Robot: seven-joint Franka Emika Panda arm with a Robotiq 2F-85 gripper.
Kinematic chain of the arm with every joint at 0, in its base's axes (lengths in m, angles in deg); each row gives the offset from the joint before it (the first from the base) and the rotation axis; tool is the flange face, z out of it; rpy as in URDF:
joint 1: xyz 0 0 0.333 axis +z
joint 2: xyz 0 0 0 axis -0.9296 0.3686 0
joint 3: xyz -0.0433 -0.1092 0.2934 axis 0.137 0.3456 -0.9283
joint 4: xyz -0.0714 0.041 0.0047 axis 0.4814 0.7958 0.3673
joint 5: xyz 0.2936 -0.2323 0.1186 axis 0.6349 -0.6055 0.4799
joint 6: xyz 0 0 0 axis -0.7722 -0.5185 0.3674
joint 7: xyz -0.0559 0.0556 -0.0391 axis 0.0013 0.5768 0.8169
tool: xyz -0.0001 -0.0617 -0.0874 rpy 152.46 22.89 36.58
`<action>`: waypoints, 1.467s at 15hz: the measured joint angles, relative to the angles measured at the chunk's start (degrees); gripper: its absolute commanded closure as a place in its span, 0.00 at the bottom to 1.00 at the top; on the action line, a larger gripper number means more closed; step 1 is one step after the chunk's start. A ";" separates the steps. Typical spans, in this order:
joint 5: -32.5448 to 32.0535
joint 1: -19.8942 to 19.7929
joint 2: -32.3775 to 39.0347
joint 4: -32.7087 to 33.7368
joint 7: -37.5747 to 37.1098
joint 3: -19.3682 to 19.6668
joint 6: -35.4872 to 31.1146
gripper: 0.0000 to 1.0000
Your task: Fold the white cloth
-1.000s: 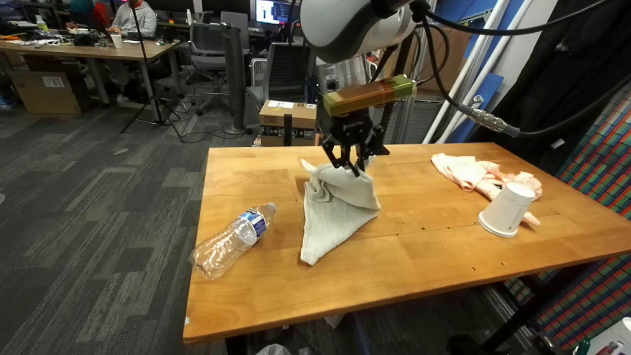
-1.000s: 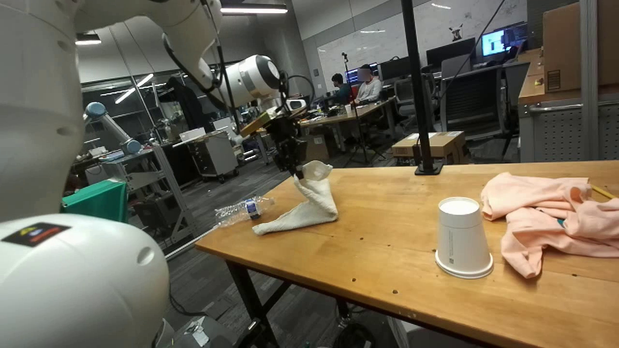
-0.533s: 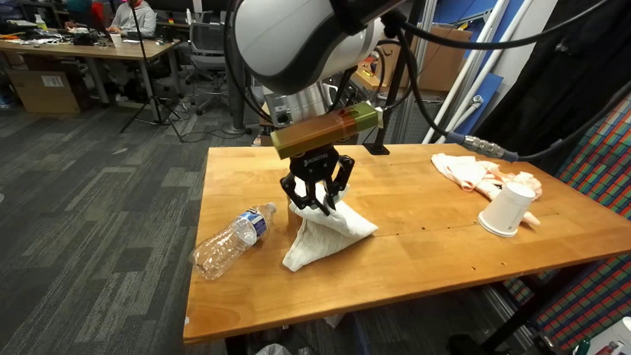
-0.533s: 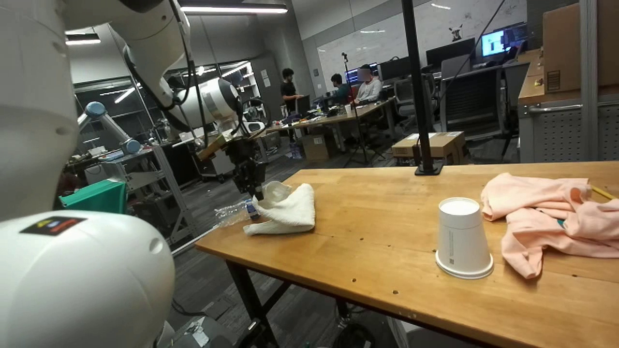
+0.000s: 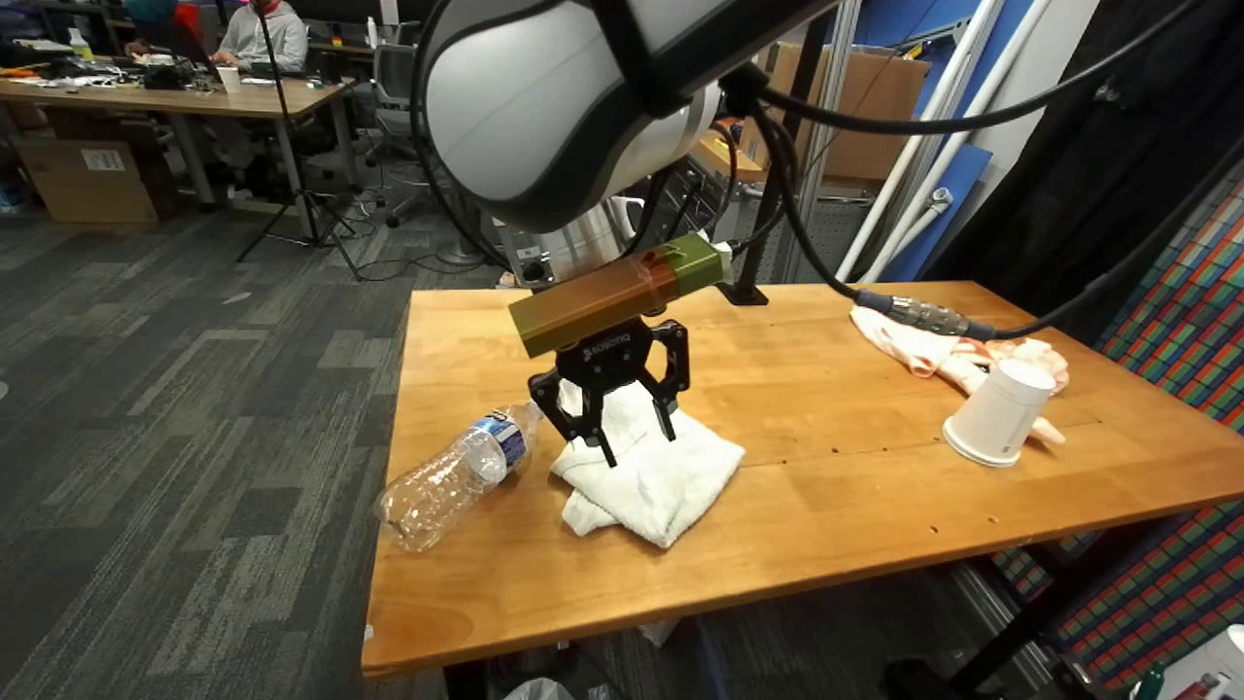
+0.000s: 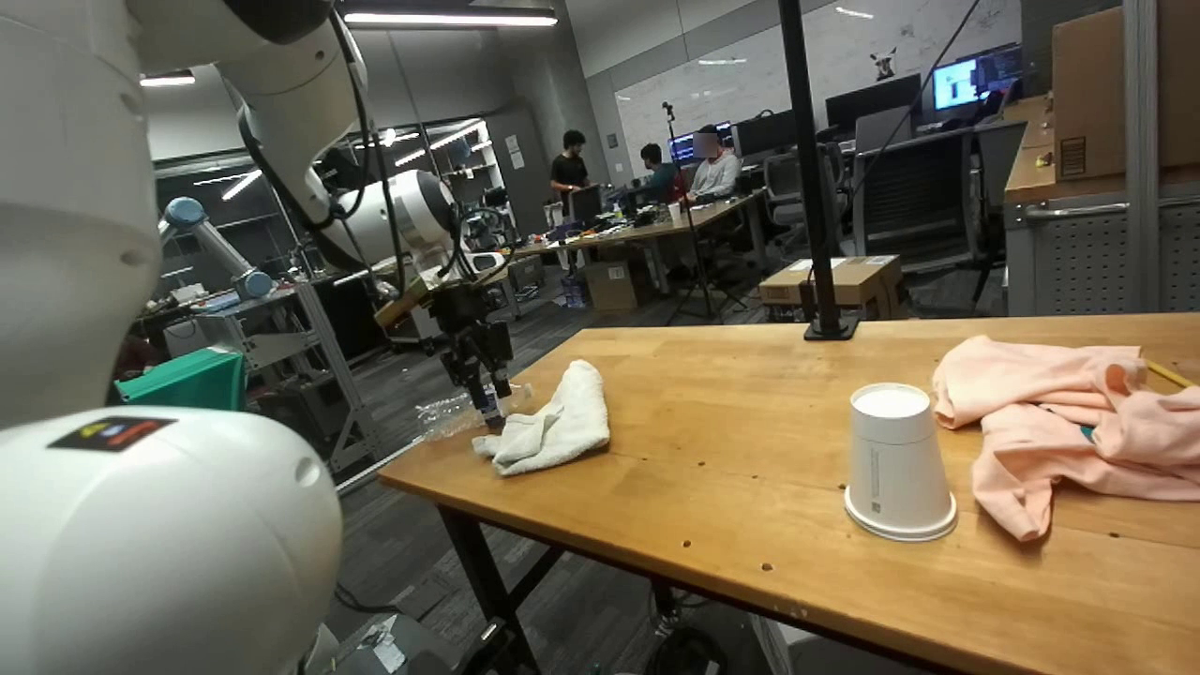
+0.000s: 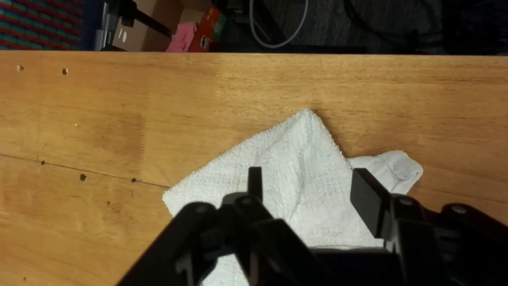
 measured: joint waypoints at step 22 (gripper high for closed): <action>16.21 -15.64 -22.79 -31.75 0.40 2.94 -19.18 0.00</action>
